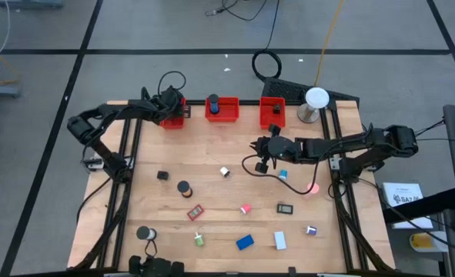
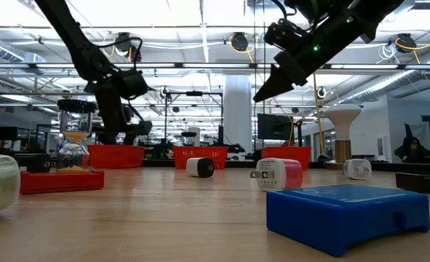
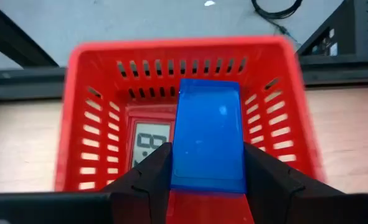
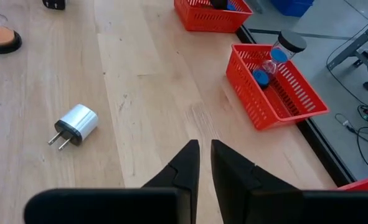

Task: Pick & Place Office items
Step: Put the top left blue timer into the left orange basket, then adjust the left orange basket

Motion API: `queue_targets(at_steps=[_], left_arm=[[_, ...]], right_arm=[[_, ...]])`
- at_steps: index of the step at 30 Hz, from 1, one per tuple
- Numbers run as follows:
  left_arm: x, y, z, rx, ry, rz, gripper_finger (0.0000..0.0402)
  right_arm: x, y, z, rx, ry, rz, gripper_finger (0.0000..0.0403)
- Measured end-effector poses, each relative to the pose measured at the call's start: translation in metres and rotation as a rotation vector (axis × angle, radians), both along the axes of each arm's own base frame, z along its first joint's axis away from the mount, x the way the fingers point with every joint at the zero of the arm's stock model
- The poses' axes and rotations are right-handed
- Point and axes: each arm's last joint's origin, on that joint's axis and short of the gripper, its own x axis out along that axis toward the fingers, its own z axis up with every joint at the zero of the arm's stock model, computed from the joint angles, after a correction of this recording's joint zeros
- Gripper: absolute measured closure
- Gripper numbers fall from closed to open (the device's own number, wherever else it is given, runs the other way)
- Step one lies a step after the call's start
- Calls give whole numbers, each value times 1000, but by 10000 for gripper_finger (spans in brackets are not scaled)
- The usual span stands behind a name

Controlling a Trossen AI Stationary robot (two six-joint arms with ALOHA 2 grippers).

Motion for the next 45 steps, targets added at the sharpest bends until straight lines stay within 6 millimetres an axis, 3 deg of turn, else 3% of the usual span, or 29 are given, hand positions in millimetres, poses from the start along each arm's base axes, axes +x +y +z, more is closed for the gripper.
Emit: queue_targets(at_steps=[6,12,16,28,33,37,40,45], left_arm=[[4,3,-12,-13,-5,12,238],[4,3,-14,-15,-1,14,174],[4,3,-13,-13,9,2,163],[-3,-8,23,61,48,-111,160],[-9,-30,45,52,138,-245,199],[-25,-45,56,32,256,-176,257],[-41,-43,55,-13,323,-85,304],[-56,-22,52,-14,280,-27,371]], right_arm=[[0,0,0,0,0,0,367],[0,0,1,0,-7,0,368],[1,0,1,-1,-10,0,368],[1,0,1,0,-15,0,369],[1,0,1,-1,-15,1,369],[1,0,1,0,-15,1,369],[1,0,1,1,-15,3,369],[1,0,2,1,-22,3,369]])
